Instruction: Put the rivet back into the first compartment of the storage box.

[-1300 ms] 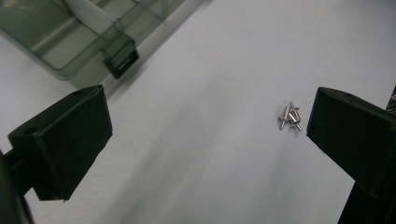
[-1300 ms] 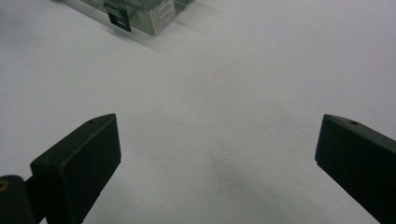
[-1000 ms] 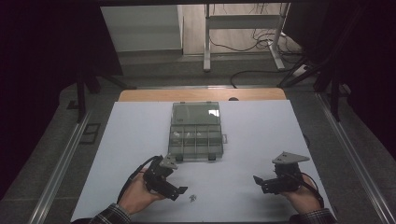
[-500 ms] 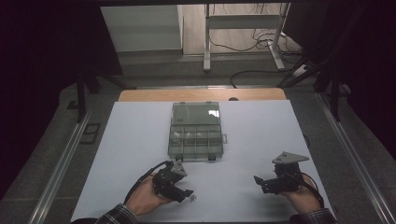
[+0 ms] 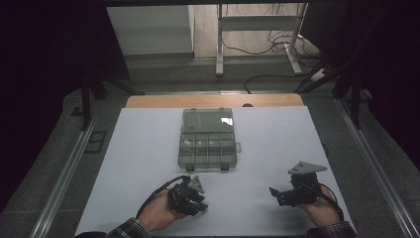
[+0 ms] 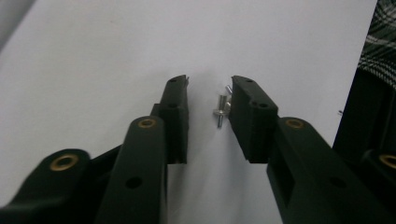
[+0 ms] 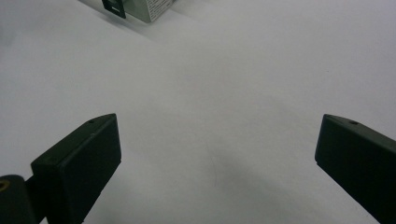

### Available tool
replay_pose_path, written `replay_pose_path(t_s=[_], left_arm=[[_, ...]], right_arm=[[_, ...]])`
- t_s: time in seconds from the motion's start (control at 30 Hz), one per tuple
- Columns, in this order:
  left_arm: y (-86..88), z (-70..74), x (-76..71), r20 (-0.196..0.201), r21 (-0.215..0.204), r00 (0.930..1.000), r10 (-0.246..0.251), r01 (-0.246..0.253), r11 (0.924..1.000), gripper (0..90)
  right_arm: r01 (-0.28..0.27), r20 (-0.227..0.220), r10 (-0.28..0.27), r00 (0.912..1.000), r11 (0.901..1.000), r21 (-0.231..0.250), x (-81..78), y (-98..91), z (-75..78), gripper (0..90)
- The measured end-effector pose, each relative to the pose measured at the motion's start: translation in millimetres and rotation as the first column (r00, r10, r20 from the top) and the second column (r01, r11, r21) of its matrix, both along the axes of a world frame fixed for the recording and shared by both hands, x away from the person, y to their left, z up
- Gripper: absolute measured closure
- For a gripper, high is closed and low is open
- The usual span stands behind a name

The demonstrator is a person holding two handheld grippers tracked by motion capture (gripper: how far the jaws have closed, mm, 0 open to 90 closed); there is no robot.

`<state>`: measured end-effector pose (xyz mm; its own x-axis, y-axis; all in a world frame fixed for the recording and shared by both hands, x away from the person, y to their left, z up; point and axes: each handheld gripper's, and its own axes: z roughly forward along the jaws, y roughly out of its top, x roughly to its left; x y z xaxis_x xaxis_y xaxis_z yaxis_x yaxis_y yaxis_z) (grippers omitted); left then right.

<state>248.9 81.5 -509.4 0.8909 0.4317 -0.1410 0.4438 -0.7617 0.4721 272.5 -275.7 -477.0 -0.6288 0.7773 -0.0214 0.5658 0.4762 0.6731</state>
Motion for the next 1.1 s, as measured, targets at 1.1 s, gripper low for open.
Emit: replay_pose_path(t_s=[1.1], left_arm=[[-3.6,4.9,3.7,0.040,0.044,0.9989,0.025,-0.026,0.9987,82.7]], right_arm=[[0.004,-0.001,-0.004,1.0000,1.0000,0.004,0.5,-2.5,0.4,0.5]])
